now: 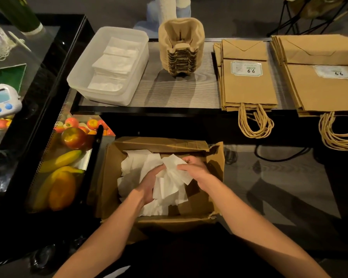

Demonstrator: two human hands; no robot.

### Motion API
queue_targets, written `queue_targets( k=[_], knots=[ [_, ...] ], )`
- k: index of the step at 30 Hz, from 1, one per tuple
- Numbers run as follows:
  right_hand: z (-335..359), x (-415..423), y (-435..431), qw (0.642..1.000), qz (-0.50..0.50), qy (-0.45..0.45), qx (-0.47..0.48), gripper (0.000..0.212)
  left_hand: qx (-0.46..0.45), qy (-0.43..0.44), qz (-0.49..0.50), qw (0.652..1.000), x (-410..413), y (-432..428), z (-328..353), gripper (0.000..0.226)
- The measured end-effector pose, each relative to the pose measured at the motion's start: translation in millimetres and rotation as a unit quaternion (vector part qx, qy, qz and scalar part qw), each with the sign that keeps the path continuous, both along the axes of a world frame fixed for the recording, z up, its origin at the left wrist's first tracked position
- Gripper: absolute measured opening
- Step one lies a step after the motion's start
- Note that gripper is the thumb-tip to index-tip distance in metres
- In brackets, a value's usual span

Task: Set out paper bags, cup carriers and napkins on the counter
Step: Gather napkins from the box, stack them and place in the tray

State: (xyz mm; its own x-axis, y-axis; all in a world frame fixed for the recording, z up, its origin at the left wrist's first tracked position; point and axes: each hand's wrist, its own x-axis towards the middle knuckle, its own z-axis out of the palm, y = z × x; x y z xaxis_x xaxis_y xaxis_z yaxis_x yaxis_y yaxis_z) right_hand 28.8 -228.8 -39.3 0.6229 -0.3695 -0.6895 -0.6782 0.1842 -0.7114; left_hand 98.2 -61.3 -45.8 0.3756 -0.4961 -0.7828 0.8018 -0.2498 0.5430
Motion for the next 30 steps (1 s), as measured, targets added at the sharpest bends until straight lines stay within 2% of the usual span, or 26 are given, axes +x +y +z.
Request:
queue_targets(
  k=[3,5,10,12,13,16,19,23,26,28,30],
  knots=[
    [-0.3,-5.8,-6.4,0.996,-0.067,-0.035,0.037,0.041,-0.007,0.008,-0.014,1.0,0.7,5.8,0.5,0.045],
    [1.8,-8.0,-13.6,0.988,-0.092,-0.054,0.109,0.04,-0.02,0.01,-0.031,0.999,0.8,7.3,3.0,0.043],
    [25.2,-19.2,-23.2,0.91,-0.191,-0.114,0.35,0.025,-0.026,0.04,0.048,0.998,-0.4,3.5,2.4,0.041],
    [28.5,-25.6,-19.6,0.88,-0.224,-0.119,0.402,0.027,-0.027,0.044,0.09,0.995,0.5,1.3,-1.8,0.043],
    [28.5,-28.1,-14.2,0.877,-0.229,-0.11,0.407,0.029,-0.027,0.044,0.111,0.992,1.0,-0.7,-2.5,0.043],
    [14.3,-30.4,7.2,0.91,-0.189,-0.057,0.365,0.043,-0.024,0.035,0.147,0.988,1.6,-7.7,-2.1,0.031],
    [-2.9,-28.2,26.7,0.927,-0.173,-0.001,0.333,0.038,-0.041,0.029,0.172,0.984,0.3,-12.8,-4.3,0.024],
    [-11.2,-16.9,38.2,0.952,-0.194,0.047,0.232,0.039,-0.046,0.035,0.197,0.979,-4.9,-17.8,-1.6,0.031],
    [-5.3,-14.6,28.8,0.954,-0.249,0.025,0.164,0.017,-0.053,0.052,0.251,0.965,-3.9,-15.6,0.6,0.029],
    [-1.0,-16.6,17.8,0.958,-0.244,-0.019,0.151,0.026,-0.061,0.054,0.268,0.96,-0.5,-10.8,0.3,0.031],
    [1.5,-18.7,6.5,0.966,-0.205,-0.056,0.148,0.048,-0.075,0.056,0.261,0.961,3.1,-6.3,2.3,0.035]
  ],
)
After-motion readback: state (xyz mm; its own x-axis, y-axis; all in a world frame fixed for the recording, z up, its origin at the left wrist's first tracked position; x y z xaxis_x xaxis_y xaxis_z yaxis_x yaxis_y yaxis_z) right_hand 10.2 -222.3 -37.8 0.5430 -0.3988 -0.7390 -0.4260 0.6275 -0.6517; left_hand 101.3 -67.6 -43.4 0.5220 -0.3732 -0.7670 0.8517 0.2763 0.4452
